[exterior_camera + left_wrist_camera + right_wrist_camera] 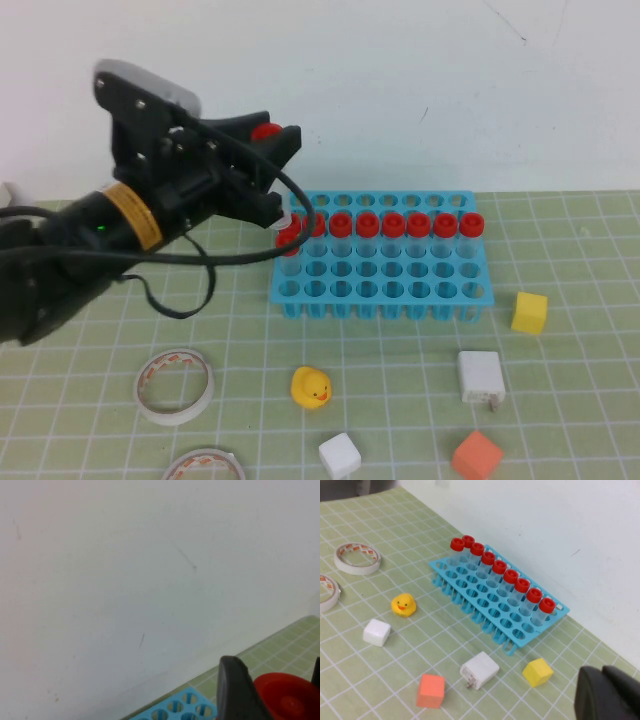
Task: Place the test tubes
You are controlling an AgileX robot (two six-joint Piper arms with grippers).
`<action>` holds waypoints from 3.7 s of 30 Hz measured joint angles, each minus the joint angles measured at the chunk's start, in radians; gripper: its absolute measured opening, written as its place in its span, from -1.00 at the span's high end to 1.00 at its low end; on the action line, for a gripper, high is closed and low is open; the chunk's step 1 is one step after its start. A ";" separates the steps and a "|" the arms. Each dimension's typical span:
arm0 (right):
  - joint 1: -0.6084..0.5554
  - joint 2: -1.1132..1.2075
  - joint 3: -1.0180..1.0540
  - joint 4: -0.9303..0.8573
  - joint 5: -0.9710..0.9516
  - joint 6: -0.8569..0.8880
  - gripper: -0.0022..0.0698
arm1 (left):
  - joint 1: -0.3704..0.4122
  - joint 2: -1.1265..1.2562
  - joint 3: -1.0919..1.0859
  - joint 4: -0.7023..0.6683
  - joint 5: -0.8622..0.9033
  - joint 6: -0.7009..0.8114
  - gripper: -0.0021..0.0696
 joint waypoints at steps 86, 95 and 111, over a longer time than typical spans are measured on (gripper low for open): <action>0.000 0.000 0.000 0.000 0.000 0.003 0.94 | -0.047 0.721 -0.315 -0.241 -0.280 0.381 0.21; 0.000 0.000 0.000 0.000 0.000 0.003 0.94 | -0.047 0.721 -0.315 -0.241 -0.287 0.403 -0.18; 0.000 0.000 0.000 0.000 0.000 0.004 0.94 | -0.047 0.627 -0.315 -0.213 -0.296 0.378 -0.30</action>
